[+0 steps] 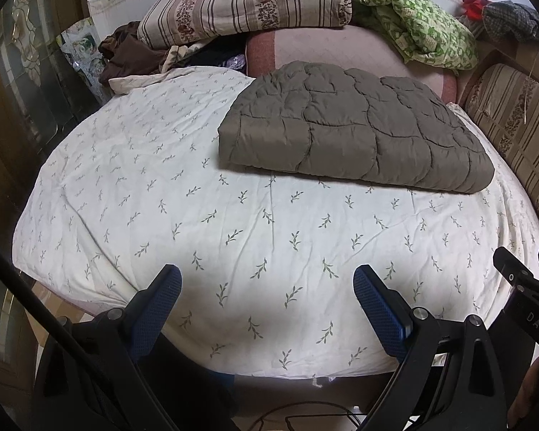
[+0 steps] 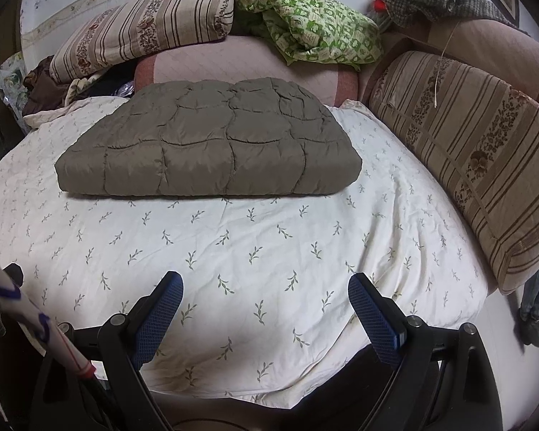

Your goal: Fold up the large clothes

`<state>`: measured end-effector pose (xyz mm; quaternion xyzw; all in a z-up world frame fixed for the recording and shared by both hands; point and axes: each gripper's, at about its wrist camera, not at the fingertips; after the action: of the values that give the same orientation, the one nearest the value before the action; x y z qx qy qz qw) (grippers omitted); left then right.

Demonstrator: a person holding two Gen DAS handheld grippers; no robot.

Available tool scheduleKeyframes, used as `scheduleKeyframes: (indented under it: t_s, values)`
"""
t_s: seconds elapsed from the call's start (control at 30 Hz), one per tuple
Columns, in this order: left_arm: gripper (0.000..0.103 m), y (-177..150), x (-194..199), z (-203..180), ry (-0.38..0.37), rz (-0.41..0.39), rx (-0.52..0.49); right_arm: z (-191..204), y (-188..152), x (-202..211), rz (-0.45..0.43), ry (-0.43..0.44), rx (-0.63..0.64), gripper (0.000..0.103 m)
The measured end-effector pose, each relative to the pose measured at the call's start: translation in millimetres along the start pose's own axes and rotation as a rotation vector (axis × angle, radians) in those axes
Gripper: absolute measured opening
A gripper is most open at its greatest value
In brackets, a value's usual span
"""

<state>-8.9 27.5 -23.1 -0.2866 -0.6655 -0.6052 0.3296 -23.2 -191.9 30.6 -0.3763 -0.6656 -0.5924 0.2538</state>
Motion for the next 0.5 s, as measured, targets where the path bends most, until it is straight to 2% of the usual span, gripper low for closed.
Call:
scheduleKeyframes:
  t_s: [0.5]
  values:
    - [0.096,-2,-12,1,-0.007,0.042,-0.001,5,1,-9,0.025,0.003,0.007,0.096]
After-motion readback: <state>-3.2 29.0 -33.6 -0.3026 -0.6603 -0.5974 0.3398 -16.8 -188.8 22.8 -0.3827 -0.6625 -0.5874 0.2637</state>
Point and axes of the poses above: each gripper's, at about its wrist camera, not at the fingertips, and x roughly against the way its jaws point, z to its left, y to its top, and after that the axes turned 9 degrees about x, right-handed
